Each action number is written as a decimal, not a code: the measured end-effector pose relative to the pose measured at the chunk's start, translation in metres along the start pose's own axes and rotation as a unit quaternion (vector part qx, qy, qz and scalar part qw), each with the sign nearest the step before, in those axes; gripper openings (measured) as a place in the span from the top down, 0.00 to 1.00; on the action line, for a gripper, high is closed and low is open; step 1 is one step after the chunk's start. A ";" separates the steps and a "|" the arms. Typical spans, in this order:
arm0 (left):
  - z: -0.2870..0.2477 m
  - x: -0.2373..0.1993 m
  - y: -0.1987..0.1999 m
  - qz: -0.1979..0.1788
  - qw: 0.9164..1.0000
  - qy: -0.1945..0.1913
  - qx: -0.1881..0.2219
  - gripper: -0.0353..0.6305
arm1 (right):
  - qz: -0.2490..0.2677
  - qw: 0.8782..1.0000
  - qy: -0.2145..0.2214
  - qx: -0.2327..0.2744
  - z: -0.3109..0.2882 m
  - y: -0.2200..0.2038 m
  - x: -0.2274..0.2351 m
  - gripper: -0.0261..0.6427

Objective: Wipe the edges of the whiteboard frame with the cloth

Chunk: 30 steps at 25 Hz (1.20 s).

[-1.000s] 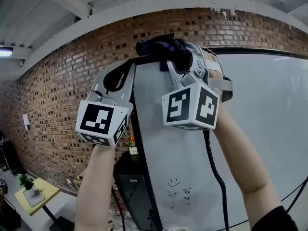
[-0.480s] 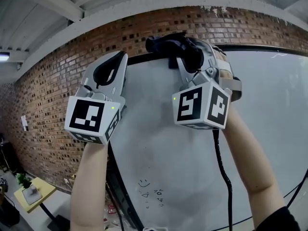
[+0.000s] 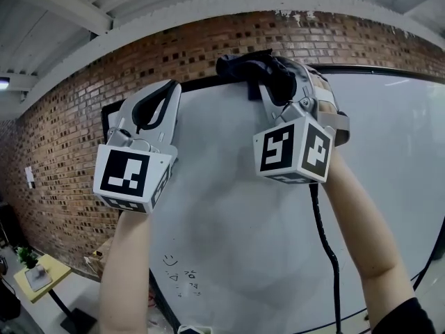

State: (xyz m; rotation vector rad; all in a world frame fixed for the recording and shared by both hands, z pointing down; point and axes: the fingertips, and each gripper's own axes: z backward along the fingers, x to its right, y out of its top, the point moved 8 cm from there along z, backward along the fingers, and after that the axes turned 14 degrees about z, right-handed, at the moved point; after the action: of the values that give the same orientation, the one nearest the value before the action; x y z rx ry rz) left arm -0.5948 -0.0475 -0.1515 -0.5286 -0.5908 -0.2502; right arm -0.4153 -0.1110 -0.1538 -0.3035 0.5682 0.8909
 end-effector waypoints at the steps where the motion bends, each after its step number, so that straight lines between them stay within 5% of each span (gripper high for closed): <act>1: -0.001 0.003 0.000 0.002 1.000 0.000 0.002 0.94 | -0.001 1.000 0.002 -0.003 0.002 -0.005 0.002 0.83; 10: -0.017 0.018 -0.003 -0.014 1.000 -0.015 0.017 0.94 | 0.041 0.999 0.005 -0.004 0.012 -0.009 0.011 0.83; 18: -0.028 0.021 0.005 0.035 0.998 -0.035 0.029 0.94 | 0.050 0.998 0.004 -0.028 0.004 -0.022 0.010 0.83; 25: -0.031 0.027 0.010 0.033 0.997 -0.057 0.041 0.94 | 0.069 0.996 -0.006 -0.060 0.010 -0.044 0.018 0.83; 30: -0.047 0.044 0.017 -0.009 0.998 -0.064 0.026 0.94 | 0.066 0.995 -0.005 -0.069 0.017 -0.076 0.031 0.83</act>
State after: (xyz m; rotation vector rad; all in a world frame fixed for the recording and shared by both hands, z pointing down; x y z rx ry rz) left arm -0.5313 -0.0619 -0.1658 -0.4909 -0.7240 -0.2186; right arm -0.3334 -0.1288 -0.1564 -0.3894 0.5231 1.0623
